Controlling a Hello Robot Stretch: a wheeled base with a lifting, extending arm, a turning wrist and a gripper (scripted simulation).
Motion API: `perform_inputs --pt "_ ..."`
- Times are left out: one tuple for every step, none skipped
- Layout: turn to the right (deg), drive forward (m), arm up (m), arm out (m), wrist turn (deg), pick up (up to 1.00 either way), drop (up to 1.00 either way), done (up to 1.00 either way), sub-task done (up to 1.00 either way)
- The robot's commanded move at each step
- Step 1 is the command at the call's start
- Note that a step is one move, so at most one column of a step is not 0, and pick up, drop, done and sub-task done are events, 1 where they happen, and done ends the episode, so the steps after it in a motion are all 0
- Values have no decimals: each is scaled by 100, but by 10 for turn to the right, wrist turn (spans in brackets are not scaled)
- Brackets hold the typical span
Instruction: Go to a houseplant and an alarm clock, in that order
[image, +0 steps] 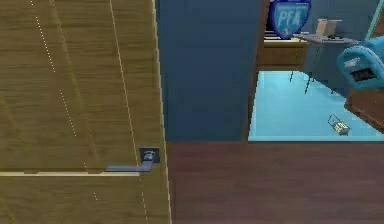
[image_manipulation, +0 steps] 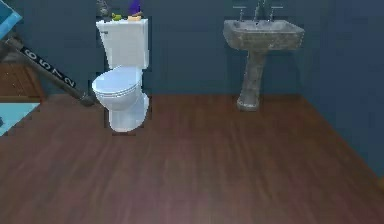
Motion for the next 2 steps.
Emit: perform_inputs --pt "-450 0 0 0 0 0 0 0 0" --pt "-330 0 0 0 0 0 0 0 0"
